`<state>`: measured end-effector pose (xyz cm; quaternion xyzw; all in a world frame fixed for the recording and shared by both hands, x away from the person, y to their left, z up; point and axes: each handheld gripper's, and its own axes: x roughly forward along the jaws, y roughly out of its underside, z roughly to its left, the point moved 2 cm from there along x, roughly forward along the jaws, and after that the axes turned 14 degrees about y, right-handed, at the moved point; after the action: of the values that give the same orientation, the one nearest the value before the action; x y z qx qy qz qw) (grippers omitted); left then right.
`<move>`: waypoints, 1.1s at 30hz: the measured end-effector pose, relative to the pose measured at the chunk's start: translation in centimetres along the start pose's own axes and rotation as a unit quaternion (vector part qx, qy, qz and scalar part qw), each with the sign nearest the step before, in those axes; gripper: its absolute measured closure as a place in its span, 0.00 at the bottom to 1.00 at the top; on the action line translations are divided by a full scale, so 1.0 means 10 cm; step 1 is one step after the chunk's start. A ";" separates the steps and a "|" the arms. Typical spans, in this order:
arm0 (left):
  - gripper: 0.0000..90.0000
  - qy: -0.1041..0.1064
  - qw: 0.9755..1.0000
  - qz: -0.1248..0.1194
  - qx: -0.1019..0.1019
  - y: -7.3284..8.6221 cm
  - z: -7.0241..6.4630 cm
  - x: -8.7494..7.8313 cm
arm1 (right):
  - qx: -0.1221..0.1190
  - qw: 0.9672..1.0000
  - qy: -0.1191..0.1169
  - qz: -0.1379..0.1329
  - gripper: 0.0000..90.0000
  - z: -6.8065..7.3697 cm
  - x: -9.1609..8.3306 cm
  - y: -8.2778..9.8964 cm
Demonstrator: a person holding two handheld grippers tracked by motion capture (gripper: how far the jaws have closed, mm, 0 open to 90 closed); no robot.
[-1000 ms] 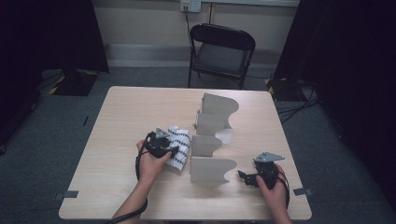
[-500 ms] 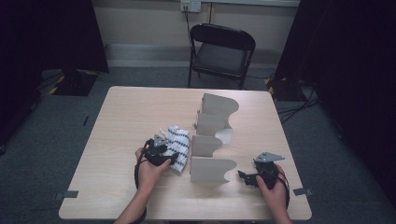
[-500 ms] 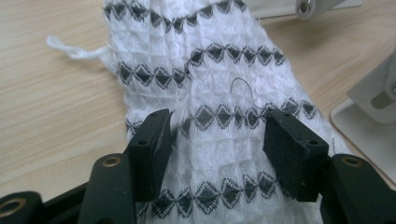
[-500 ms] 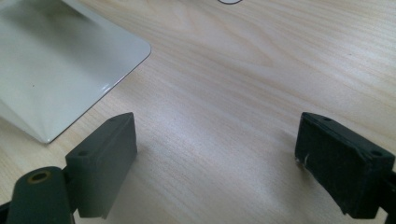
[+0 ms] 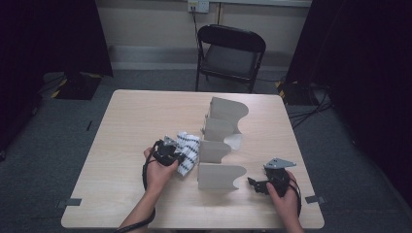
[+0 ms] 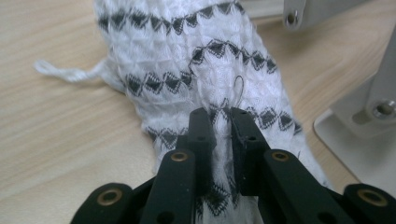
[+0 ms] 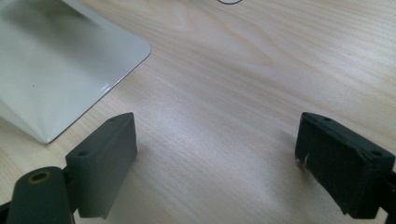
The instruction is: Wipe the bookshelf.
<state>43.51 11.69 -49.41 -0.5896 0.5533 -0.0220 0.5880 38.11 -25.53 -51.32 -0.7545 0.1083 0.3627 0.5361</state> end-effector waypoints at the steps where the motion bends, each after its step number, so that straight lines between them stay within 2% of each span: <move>1: 0.90 0.001 1.000 -0.004 -0.003 -0.02 0.00 -0.02 | 0.000 1.000 0.000 0.000 0.13 0.00 0.00 0.00; 2: 0.90 0.003 1.000 -0.007 -0.004 -0.06 0.00 -0.06 | 0.000 1.000 0.000 0.000 0.13 0.00 0.00 0.00; 5: 0.90 0.002 1.000 -0.013 0.008 -0.22 -0.02 -0.19 | 0.000 1.000 0.000 0.000 0.13 0.00 0.00 0.00; 6: 0.90 0.003 1.000 -0.025 0.009 -0.29 -0.05 -0.23 | 0.000 1.000 0.000 0.000 0.13 0.00 0.00 0.00; 9: 0.91 0.001 0.999 -0.036 0.023 -0.46 -0.09 -0.33 | 0.000 1.000 0.000 0.000 0.13 0.00 0.00 0.00; 12: 0.91 0.002 0.998 -0.053 0.034 -0.65 -0.15 -0.43 | 0.000 1.000 0.000 0.000 0.13 0.00 0.00 0.00; 13: 0.91 0.003 0.997 -0.064 0.033 -0.71 -0.17 -0.45 | 0.000 1.000 0.000 0.000 0.13 0.00 0.00 0.00; 14: 0.91 0.003 0.997 -0.070 0.043 -0.82 -0.20 -0.49 | 0.000 1.000 0.000 0.000 0.13 0.00 0.00 0.00; 15: 0.91 0.003 0.997 -0.070 0.043 -0.82 -0.20 -0.49 | 0.000 1.000 0.000 0.000 0.13 0.00 0.00 0.00; 17: 0.91 0.007 0.995 -0.084 0.054 -0.94 -0.25 -0.54 | 0.000 1.000 0.000 0.000 0.13 0.00 0.00 0.00; 20: 0.91 0.011 0.993 -0.089 0.072 -1.07 -0.34 -0.55 | 0.000 1.000 0.000 0.000 0.13 0.00 0.00 0.00; 23: 0.91 0.016 0.993 -0.086 0.081 -1.11 -0.39 -0.52 | 0.000 1.000 0.000 0.000 0.13 0.00 0.00 0.00; 25: 0.91 0.025 0.993 -0.078 0.086 -1.09 -0.43 -0.43 | 0.000 1.000 0.000 0.000 0.13 0.00 0.00 0.00; 28: 0.91 0.030 0.994 -0.071 0.081 -1.01 -0.42 -0.31 | 0.000 1.000 0.000 0.000 0.13 0.00 0.00 0.00; 33: 0.91 0.027 0.995 -0.068 0.075 -0.96 -0.40 -0.25 | 0.000 1.000 0.000 0.000 0.13 0.00 0.00 0.00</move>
<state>45.86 7.80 -39.73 -0.5795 0.5245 -0.1191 0.6123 38.11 -25.53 -51.32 -0.7545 0.1082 0.3627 0.5361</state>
